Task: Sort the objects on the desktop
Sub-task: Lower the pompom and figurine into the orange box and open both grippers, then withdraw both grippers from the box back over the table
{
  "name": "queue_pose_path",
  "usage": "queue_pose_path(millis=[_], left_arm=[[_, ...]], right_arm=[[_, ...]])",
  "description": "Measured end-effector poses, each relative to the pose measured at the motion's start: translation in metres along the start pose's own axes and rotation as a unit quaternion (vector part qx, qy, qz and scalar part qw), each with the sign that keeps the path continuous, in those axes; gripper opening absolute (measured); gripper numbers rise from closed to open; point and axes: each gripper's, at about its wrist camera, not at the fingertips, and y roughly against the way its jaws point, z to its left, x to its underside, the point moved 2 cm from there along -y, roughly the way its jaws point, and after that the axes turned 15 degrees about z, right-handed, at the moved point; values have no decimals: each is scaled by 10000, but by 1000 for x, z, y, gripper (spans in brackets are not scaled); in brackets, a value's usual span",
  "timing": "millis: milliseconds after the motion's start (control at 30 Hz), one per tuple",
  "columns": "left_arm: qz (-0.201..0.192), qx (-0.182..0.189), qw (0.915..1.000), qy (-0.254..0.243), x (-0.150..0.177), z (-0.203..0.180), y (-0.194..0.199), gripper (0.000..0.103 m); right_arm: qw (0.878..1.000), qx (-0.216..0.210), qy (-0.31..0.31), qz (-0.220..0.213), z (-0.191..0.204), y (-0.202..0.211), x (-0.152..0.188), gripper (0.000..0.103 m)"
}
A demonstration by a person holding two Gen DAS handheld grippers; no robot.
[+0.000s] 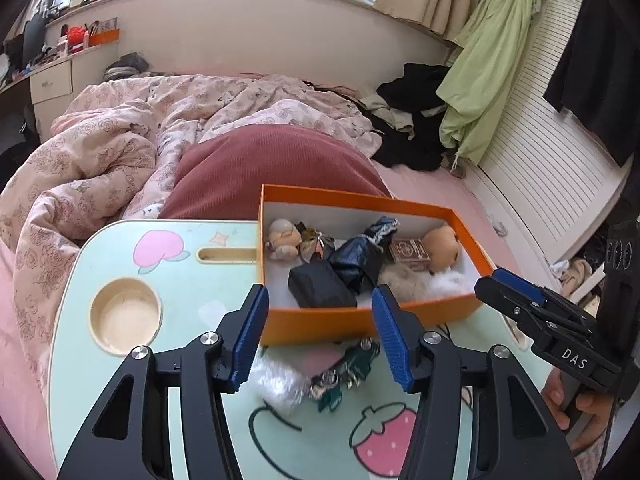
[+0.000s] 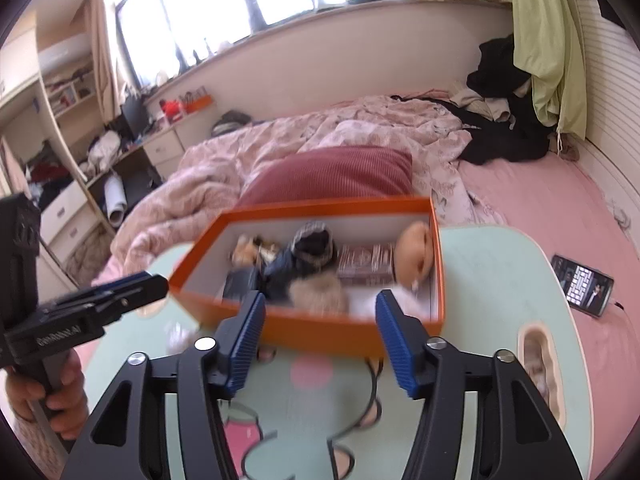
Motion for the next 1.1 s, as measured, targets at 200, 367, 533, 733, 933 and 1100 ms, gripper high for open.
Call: queue_pose_path(millis=[200,367,533,733,933,1100], left_arm=[[135,-557,9979,-304,63,-6,0,81],[296,-683,9972,-104,92,-1,-11,81],[501,-987,9936,-206,105,-2,-25,84],[612,-1090,9915,-347,106,-6,-29,103],[615,-1086,9916,-354,106,-5,-29,103],[617,-1088,9915,-358,106,-5,-29,103]], right_arm=[[9961,462,554,502,24,-13,63,70],[9929,620,644,786,23,-26,93,73],[9927,737,538,784,15,-29,98,101],[9913,856,656,754,18,-32,100,103],[9914,855,672,731,20,-32,101,103],[9914,847,681,723,20,-33,100,103]])
